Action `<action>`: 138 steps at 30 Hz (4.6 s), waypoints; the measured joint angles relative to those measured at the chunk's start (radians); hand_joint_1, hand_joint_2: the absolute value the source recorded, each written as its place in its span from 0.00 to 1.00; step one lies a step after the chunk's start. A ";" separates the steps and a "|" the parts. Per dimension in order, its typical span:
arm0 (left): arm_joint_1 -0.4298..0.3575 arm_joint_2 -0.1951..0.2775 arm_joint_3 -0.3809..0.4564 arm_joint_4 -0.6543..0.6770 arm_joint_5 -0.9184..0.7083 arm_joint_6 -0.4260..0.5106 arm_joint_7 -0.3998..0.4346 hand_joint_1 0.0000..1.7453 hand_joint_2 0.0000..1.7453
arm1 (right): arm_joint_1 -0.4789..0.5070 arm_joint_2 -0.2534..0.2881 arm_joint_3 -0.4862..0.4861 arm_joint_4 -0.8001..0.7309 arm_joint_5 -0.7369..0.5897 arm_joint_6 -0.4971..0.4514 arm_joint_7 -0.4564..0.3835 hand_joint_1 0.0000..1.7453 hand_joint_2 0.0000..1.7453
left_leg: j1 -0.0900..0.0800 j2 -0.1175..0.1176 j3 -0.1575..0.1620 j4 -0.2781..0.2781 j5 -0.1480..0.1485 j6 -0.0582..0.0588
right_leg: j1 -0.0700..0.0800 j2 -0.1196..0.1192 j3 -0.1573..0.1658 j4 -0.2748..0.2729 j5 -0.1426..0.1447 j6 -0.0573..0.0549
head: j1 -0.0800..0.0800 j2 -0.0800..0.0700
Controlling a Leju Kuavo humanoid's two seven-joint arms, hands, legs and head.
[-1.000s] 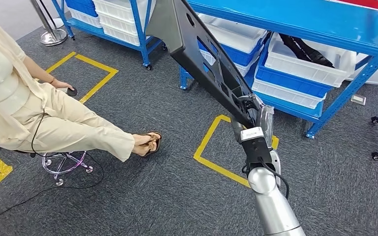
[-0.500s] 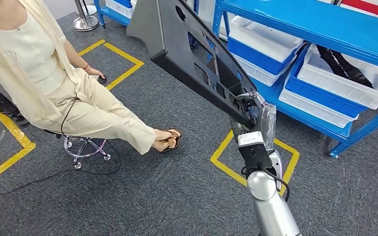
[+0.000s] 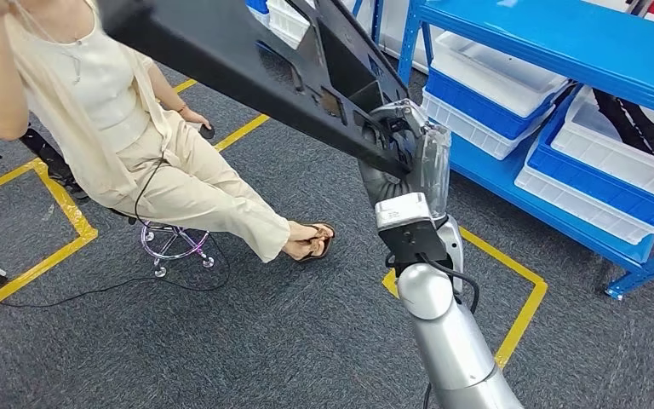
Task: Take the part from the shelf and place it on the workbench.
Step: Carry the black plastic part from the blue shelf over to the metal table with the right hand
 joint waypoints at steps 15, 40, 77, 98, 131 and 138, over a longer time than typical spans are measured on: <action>-0.125 -0.034 -0.007 -0.001 0.001 0.055 0.069 0.00 1.00 | -0.108 0.042 0.100 0.010 0.008 0.012 0.052 0.99 1.00 | -0.011 -0.044 0.132 -0.275 0.117 0.056 | 0.009 0.035 -0.153 0.302 -0.118 0.036 | 0.008 0.000; -0.240 -0.060 -0.016 -0.002 -0.042 0.098 0.143 0.00 1.00 | -0.277 0.175 0.209 0.088 0.003 0.041 0.170 0.99 1.00 | -0.011 0.014 0.118 -0.264 0.117 0.040 | 0.018 -0.023 -0.041 0.047 -0.023 0.027 | 0.002 0.000; -0.245 -0.069 -0.026 -0.002 -0.039 0.105 0.137 0.00 1.00 | -0.272 0.151 0.181 0.182 -0.008 0.023 0.178 0.99 1.00 | -0.007 -0.051 0.105 -0.259 0.125 0.045 | 0.007 0.038 -0.160 0.251 -0.076 0.041 | 0.008 0.000; -0.223 -0.045 -0.013 -0.002 0.002 0.104 0.114 0.00 1.00 | -0.261 0.148 0.164 0.210 -0.025 0.019 0.159 0.99 1.00 | 0.001 0.042 0.107 -0.249 0.107 0.002 | 0.019 -0.038 -0.036 0.009 0.009 0.025 | 0.004 0.000; -0.226 -0.025 0.004 -0.004 0.002 0.096 0.113 0.00 1.00 | -0.273 0.145 0.158 0.279 -0.017 0.016 0.147 0.99 1.00 | 0.003 0.025 0.113 -0.256 0.114 0.014 | 0.017 -0.039 -0.039 0.023 -0.004 0.034 | 0.010 0.000; -0.223 -0.016 0.008 -0.007 0.012 0.087 0.114 0.00 1.00 | -0.239 0.133 0.157 0.280 -0.014 0.009 0.136 0.99 1.00 | 0.006 -0.044 0.117 -0.261 0.119 0.035 | 0.004 0.036 -0.171 0.285 -0.090 0.043 | 0.018 0.000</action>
